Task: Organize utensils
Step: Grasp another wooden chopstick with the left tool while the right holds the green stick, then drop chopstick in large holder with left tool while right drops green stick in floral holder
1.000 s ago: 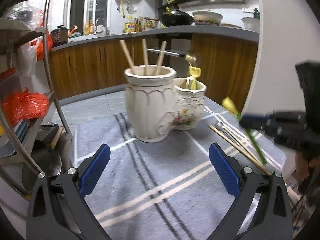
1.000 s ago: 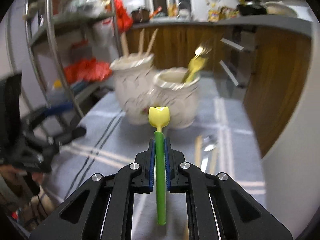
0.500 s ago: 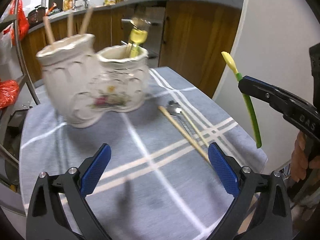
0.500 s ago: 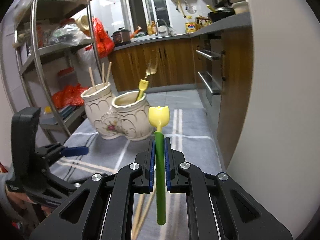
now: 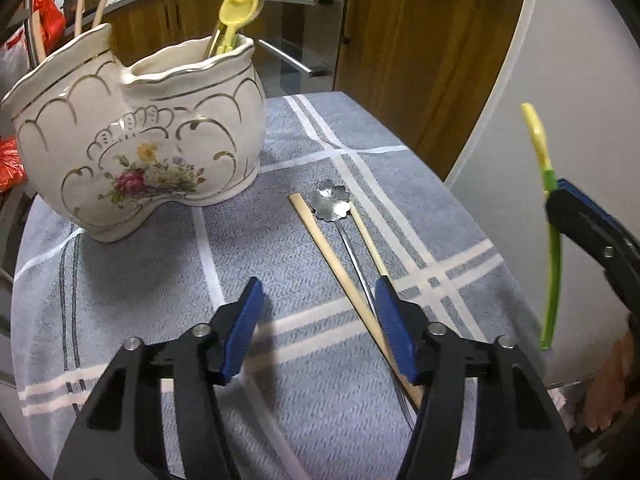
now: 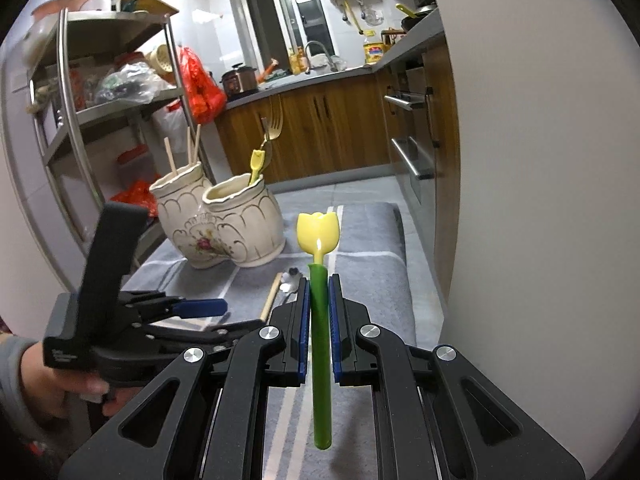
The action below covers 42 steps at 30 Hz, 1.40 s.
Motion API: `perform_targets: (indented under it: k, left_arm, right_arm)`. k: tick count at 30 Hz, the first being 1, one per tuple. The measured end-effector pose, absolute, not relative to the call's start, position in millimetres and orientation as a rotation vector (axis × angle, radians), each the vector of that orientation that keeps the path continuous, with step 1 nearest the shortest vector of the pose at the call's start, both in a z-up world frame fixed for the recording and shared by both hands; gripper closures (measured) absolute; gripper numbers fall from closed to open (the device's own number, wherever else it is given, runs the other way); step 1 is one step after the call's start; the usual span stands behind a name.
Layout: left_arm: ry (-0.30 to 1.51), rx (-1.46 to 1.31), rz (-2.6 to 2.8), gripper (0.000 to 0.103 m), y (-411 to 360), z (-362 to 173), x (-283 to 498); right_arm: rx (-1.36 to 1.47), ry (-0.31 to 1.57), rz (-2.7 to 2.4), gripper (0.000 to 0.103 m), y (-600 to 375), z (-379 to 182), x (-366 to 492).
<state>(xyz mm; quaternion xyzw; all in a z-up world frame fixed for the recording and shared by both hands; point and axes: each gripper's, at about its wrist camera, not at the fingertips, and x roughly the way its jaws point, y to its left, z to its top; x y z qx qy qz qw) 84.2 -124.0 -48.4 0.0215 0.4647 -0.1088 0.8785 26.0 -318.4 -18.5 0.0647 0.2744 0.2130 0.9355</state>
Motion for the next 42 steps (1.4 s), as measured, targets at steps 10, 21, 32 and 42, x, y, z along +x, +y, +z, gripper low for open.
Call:
perform_targets:
  k: [10, 21, 32, 42]
  left_arm:
    - [0.985, 0.076, -0.192, 0.066, -130.8, -46.2, 96.3]
    - [1.026, 0.095, -0.245, 0.095, -127.9, -49.7, 114.1]
    - [0.875, 0.051, -0.404, 0.097, -88.9, -36.0, 79.8]
    - [0.635, 0.05, -0.416, 0.097, -54.7, -14.6, 41.7]
  right_arm:
    - [0.158, 0.556, 0.459, 0.093, -320.3, -23.2, 24.9]
    - [0.157, 0.554, 0.471, 0.093, -317.2, -20.2, 22.0]
    - [0.153, 0.543, 0.48, 0.093, -309.4, -16.2, 18.8]
    - [0.132, 0.526, 0.52, 0.093, -279.0, -3.9, 23.7]
